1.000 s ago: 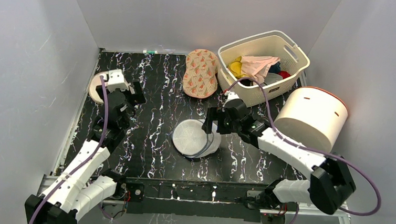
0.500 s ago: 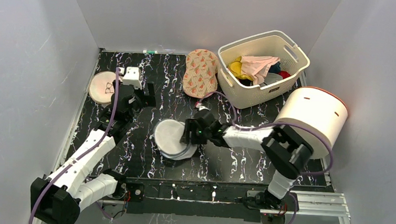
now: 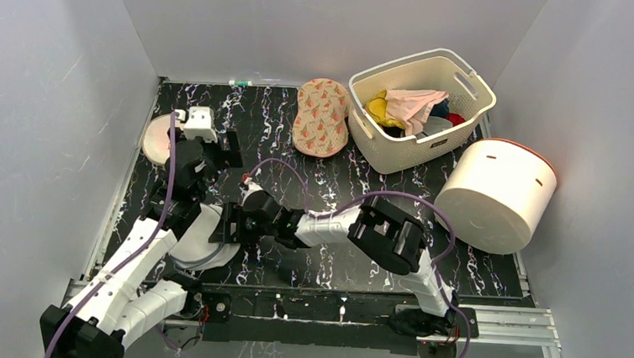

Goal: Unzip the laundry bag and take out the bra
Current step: Move the laundry bag to the center of the board.

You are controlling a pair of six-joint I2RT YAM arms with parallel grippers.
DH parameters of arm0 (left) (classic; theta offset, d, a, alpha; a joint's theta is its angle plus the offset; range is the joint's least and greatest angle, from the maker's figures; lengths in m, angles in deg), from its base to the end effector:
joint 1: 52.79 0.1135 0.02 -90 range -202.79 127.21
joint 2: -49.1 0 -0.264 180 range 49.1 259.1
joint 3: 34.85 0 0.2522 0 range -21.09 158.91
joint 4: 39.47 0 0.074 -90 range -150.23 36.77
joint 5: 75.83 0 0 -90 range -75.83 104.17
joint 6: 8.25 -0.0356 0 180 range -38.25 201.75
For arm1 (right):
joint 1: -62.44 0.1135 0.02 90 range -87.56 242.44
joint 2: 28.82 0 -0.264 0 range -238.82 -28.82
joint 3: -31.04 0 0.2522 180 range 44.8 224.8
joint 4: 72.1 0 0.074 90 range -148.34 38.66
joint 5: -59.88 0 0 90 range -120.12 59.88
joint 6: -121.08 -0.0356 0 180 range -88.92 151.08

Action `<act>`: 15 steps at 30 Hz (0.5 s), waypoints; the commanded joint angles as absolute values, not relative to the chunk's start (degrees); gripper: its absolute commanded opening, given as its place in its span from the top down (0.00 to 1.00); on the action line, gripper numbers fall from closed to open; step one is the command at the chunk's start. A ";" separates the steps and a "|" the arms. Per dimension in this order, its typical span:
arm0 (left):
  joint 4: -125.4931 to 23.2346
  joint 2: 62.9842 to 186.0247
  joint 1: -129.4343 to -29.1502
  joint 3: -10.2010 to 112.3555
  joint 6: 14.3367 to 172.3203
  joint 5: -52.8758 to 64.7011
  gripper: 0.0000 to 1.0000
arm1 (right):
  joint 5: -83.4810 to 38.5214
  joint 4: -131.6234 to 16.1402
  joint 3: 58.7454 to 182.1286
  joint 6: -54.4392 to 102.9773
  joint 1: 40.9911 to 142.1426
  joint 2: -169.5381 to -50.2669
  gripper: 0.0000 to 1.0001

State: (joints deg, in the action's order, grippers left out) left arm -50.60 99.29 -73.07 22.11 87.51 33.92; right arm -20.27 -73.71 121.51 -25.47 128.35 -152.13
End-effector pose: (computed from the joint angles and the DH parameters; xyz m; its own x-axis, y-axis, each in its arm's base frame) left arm 0.1998 -0.0610 0.3379 -0.0720 -0.0741 -0.9946 0.0030 0.9972 -0.0745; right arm 0.1863 0.4317 0.1408 -0.9169 -0.0368 -0.3973 -0.3521 0.5430 0.7624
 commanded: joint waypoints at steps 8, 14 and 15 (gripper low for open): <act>-49.12 98.77 -73.15 22.84 87.11 35.08 0.02 | -25.03 -75.17 110.07 -13.44 122.87 -134.68 0.02; -49.00 100.13 -73.12 22.68 87.19 33.97 0.02 | -32.01 -64.51 105.88 0.47 116.70 -123.61 0.02; -49.01 100.41 -73.11 22.80 87.23 33.70 0.02 | -33.39 -62.69 105.36 2.45 115.16 -121.47 0.02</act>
State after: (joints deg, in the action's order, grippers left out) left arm -50.25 99.84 -73.04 22.11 87.31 34.60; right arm -26.46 -68.84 106.65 -8.99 119.08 -128.92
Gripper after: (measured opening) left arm 0.983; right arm 0.980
